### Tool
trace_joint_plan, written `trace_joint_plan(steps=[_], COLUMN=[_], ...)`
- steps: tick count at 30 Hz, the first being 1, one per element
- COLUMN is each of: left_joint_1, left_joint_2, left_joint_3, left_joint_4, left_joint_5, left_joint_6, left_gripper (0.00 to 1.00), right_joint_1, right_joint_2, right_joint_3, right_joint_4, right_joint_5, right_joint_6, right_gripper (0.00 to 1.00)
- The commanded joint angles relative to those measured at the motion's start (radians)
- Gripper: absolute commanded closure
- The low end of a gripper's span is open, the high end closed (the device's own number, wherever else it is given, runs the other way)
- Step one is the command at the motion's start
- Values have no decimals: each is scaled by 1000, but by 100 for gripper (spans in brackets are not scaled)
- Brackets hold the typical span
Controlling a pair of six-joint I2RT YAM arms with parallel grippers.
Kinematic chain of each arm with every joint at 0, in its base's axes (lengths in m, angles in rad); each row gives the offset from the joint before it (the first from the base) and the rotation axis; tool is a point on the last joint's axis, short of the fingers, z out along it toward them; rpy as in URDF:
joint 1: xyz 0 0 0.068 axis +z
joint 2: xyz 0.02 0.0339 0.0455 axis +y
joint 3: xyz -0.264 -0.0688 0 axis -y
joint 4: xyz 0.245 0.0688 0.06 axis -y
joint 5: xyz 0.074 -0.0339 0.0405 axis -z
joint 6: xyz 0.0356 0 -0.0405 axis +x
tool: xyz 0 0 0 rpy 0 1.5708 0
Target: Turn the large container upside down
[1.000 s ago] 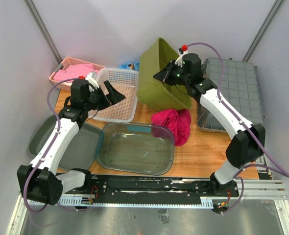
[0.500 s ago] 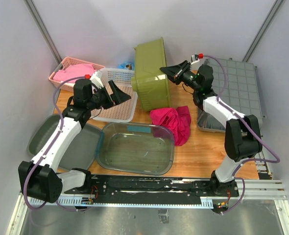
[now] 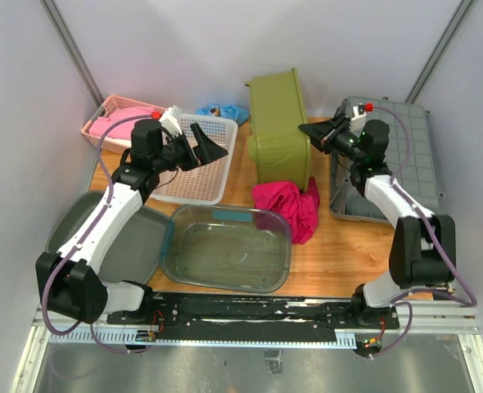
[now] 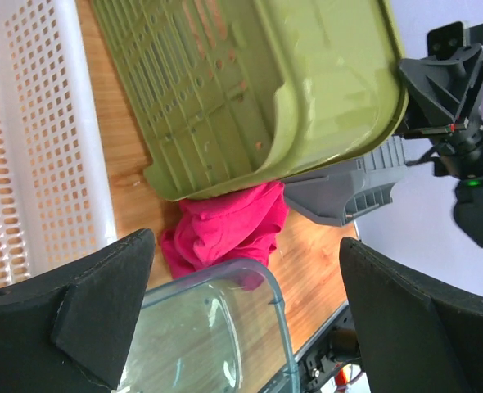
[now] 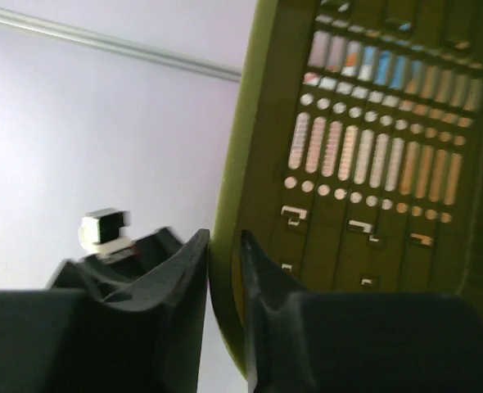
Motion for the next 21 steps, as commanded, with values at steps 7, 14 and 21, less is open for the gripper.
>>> trace_joint_plan(steps=[7,14,21], left_joint_1=[-75,-113,-115], left_joint_2=[75,187,321], left_joint_3=[82,105,113], left_joint_4=[49,129,330], left_joint_5=[-16,1,102], left_joint_6=[1,-15,-17], left_gripper=[1,1,1], right_joint_1=[-75,-65,-64], right_joint_2=[-143,-137,-127], right_joint_3=[145,227,235], right_joint_4=[-884,-957,-980], right_joint_5=[199,205,213], right_joint_6=[-516,-622,-642], right_gripper=[70,59,57])
